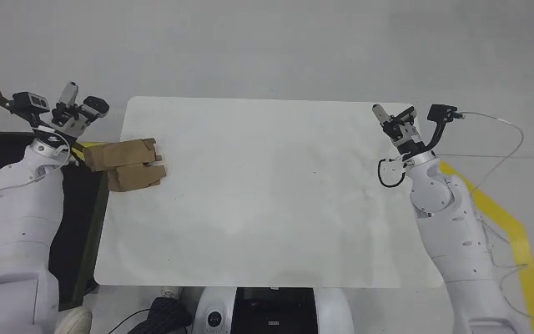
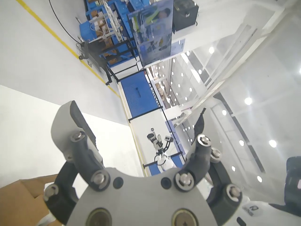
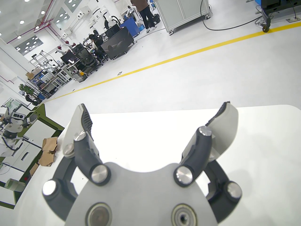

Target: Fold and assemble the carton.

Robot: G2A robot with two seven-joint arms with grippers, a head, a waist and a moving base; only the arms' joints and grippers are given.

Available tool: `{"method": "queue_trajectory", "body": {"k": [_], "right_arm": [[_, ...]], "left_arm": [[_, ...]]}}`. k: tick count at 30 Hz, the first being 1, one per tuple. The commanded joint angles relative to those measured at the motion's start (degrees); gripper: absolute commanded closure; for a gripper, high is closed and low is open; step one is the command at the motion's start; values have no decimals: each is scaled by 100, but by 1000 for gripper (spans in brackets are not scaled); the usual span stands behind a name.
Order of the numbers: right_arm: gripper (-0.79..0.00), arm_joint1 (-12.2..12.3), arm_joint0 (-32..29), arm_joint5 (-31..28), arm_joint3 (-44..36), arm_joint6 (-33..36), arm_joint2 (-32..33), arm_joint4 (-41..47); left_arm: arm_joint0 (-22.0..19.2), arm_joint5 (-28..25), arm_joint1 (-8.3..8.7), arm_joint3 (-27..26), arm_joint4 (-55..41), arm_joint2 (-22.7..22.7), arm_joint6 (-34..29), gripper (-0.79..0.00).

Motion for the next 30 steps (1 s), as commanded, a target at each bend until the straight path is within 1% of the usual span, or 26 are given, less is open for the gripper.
{"method": "queue_trajectory", "body": {"k": [1,4,11,20,26,30], "right_arm": [[-785,0,0,0,0,0,0,0],[-785,0,0,0,0,0,0,0],[-785,0,0,0,0,0,0,0],[-785,0,0,0,0,0,0,0],[-785,0,0,0,0,0,0,0],[-785,0,0,0,0,0,0,0]], "left_arm": [[3,194,34,94,-6,-113,58,-785],[-61,372,95,439,-30,-310,126,-785],[-214,264,186,1064,198,-529,291,-785],[-229,83,266,1697,403,-687,400,-785],[-142,-112,305,2133,504,-794,853,-785],[-110,-102,312,2314,663,-788,1122,-785]]}}
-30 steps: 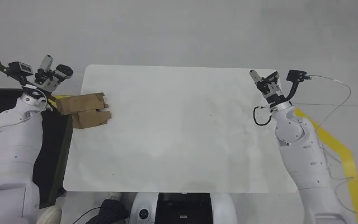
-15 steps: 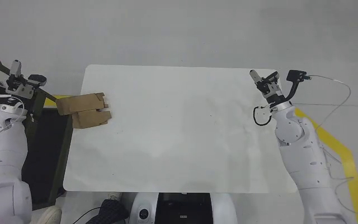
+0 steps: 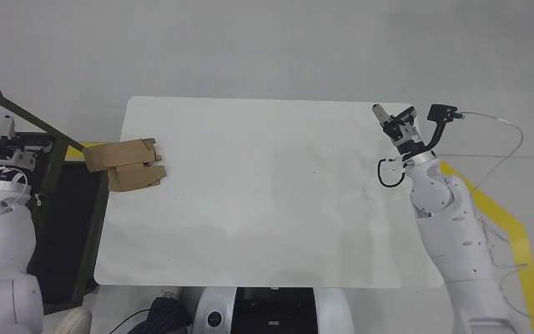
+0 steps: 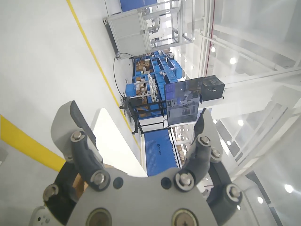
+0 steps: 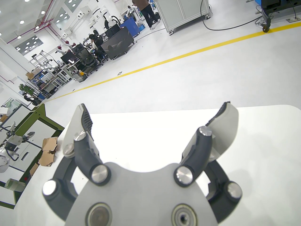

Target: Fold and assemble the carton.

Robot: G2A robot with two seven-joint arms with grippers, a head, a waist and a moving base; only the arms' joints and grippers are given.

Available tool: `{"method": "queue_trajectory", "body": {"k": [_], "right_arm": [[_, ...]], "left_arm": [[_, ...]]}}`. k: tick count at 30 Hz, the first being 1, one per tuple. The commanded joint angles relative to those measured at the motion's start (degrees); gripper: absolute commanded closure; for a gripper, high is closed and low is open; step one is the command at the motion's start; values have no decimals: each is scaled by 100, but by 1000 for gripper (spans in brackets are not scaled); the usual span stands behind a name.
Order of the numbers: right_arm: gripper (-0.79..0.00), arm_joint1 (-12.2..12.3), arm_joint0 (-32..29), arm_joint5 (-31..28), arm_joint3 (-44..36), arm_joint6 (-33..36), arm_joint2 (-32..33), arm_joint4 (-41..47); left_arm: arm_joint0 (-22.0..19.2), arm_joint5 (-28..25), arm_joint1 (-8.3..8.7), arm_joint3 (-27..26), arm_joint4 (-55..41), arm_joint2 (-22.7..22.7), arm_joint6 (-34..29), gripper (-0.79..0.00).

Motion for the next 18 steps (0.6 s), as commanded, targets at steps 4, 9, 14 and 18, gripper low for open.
{"method": "queue_trajectory", "body": {"k": [4,9,14,18], "right_arm": [[-785,0,0,0,0,0,0,0],[-785,0,0,0,0,0,0,0],[-785,0,0,0,0,0,0,0],[-785,0,0,0,0,0,0,0]], "left_arm": [[56,-115,-17,176,533,155,579,-785],[89,-209,-67,263,1235,395,1372,-785],[112,-220,-123,268,2013,676,2012,-785],[92,-268,-178,254,2542,879,2423,-785]]}}
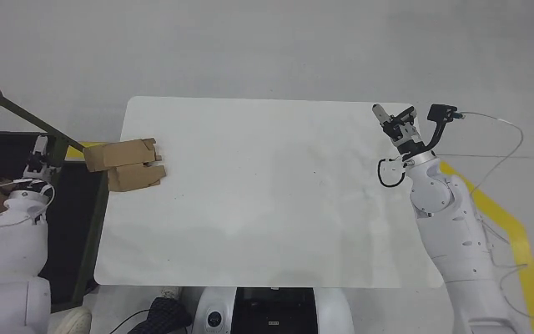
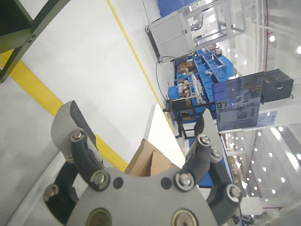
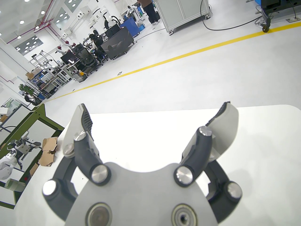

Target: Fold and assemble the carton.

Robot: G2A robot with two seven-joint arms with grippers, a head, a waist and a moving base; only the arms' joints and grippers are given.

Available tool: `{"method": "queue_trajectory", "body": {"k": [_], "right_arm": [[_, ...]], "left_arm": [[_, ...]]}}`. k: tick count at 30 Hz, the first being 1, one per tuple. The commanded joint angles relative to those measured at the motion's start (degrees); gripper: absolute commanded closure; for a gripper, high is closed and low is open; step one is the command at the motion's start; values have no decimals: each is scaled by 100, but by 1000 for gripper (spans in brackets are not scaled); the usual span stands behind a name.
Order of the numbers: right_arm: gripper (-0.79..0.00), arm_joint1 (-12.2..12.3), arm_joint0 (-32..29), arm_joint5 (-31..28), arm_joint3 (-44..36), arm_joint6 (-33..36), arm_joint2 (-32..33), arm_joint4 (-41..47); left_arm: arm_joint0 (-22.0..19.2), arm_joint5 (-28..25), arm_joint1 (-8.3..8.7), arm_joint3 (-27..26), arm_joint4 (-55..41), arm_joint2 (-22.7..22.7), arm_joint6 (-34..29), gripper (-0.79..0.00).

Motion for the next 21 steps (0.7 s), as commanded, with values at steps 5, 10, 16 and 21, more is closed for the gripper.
{"method": "queue_trajectory", "body": {"k": [5,10,16,21], "right_arm": [[-785,0,0,0,0,0,0,0],[-785,0,0,0,0,0,0,0],[-785,0,0,0,0,0,0,0],[-785,0,0,0,0,0,0,0]], "left_arm": [[-45,2,-89,24,591,247,297,-785],[-98,24,-149,50,1093,454,458,-785],[-152,-33,-239,105,1250,563,409,-785],[-228,46,-281,174,1211,569,205,-671]]}}
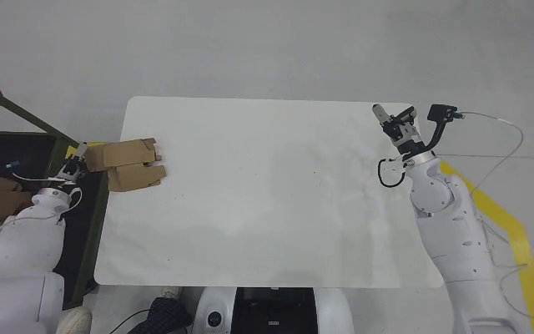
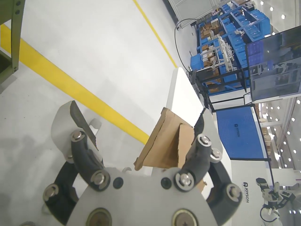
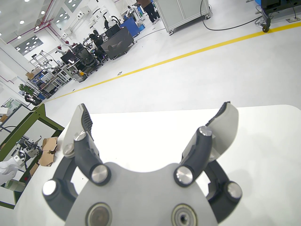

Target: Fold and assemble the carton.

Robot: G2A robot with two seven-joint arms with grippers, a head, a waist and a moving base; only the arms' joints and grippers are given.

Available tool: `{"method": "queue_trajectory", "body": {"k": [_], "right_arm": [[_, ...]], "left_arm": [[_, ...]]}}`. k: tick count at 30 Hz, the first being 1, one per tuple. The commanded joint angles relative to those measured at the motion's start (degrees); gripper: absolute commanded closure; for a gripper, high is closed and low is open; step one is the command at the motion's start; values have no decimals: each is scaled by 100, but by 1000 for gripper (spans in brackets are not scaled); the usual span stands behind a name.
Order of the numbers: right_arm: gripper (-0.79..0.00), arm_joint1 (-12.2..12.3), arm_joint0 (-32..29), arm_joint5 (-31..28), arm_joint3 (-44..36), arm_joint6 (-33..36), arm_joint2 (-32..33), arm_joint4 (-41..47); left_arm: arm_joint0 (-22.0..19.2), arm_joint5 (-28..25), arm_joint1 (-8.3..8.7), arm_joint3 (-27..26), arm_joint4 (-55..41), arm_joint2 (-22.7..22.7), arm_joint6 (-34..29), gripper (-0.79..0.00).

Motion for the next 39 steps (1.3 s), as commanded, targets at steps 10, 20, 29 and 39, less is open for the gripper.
{"method": "queue_trajectory", "body": {"k": [10,20,29,39], "right_arm": [[-785,0,0,0,0,0,0,0],[-785,0,0,0,0,0,0,0],[-785,0,0,0,0,0,0,0],[-785,0,0,0,0,0,0,0]], "left_arm": [[-137,145,-54,72,-253,-60,-662,-332],[-193,91,-83,89,-454,-126,-1071,0],[-280,34,10,29,-1321,-504,-2158,0],[-428,269,32,-262,-2263,-814,-3472,0]]}}
